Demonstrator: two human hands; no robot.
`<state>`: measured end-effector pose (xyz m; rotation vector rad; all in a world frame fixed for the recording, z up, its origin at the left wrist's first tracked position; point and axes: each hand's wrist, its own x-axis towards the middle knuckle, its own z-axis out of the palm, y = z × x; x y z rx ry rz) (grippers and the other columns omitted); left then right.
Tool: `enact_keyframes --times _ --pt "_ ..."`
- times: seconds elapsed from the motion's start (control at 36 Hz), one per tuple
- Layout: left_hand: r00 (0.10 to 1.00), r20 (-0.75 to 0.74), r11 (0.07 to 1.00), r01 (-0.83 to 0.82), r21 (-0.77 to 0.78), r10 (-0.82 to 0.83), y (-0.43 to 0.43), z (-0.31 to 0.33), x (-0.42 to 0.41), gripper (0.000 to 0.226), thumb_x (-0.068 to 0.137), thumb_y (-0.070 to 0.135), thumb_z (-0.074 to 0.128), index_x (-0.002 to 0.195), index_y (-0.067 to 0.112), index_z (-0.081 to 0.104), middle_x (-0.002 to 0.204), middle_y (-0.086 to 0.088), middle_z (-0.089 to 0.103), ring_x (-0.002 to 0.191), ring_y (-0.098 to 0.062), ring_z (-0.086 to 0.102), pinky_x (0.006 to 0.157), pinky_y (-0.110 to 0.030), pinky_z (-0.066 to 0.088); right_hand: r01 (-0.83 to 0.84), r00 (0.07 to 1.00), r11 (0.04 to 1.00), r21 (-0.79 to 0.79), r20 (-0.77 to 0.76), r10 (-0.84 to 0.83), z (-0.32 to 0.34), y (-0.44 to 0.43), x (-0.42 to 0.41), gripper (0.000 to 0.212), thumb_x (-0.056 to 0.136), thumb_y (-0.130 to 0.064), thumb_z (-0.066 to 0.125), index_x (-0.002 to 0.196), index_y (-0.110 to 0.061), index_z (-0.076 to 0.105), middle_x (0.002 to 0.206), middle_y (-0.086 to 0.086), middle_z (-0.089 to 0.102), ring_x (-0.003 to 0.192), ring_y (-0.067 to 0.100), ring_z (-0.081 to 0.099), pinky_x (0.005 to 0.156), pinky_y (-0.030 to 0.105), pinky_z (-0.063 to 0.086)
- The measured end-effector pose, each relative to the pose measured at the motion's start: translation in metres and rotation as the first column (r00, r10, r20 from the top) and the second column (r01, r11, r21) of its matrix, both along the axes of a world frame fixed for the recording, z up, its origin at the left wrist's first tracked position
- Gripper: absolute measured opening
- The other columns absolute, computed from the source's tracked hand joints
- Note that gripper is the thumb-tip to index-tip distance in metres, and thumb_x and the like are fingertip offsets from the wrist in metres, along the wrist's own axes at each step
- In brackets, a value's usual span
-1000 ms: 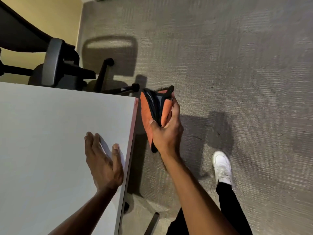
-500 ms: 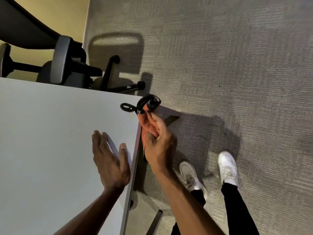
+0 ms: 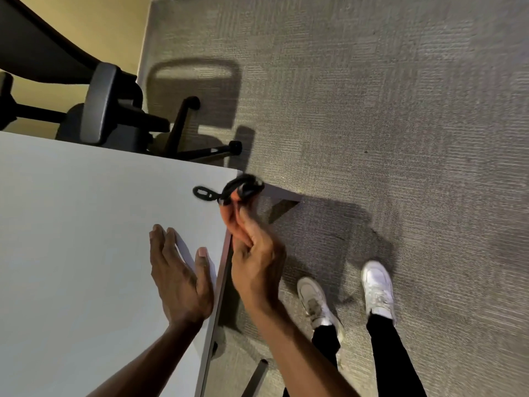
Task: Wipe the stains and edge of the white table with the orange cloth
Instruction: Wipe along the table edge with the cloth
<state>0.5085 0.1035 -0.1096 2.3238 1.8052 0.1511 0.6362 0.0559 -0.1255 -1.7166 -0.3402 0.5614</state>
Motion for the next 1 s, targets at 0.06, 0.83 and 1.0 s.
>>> enact_keyframes --times 0.06,0.83,1.0 --pt "1.000 -0.008 1.000 -0.007 -0.001 0.007 0.000 0.000 0.000 0.081 0.110 0.057 0.036 0.176 0.011 0.024 0.189 -0.004 0.011 0.176 -0.019 0.008 0.139 -0.052 0.017 -0.046 0.998 0.999 0.016 -0.050 0.047 0.001 -0.017 -0.014 0.045 0.100 -0.014 0.066 0.144 -0.020 0.068 0.124 -0.002 0.080 0.111 0.009 0.077 0.086 0.036 0.066" --pt "1.000 -0.001 1.000 -0.001 -0.012 0.001 0.000 0.003 0.002 0.082 0.111 0.060 0.033 0.177 0.013 0.023 0.189 -0.001 0.009 0.176 -0.017 0.005 0.140 -0.052 0.016 0.039 0.999 0.996 -0.082 0.031 -0.036 0.009 0.029 0.047 0.044 0.096 -0.003 0.074 0.137 -0.018 0.072 0.114 0.001 0.083 0.102 0.013 0.080 0.083 0.039 0.067" --pt "1.000 -0.001 0.999 -0.013 -0.029 0.013 -0.001 0.003 0.001 0.083 0.110 0.060 0.034 0.177 0.014 0.022 0.190 0.000 0.006 0.176 -0.015 0.002 0.140 -0.053 0.016 -0.214 0.975 0.970 -0.114 0.031 0.219 0.004 -0.020 0.016 0.036 0.104 -0.027 0.068 0.139 -0.028 0.072 0.119 -0.006 0.082 0.103 0.013 0.079 0.083 0.038 0.064"
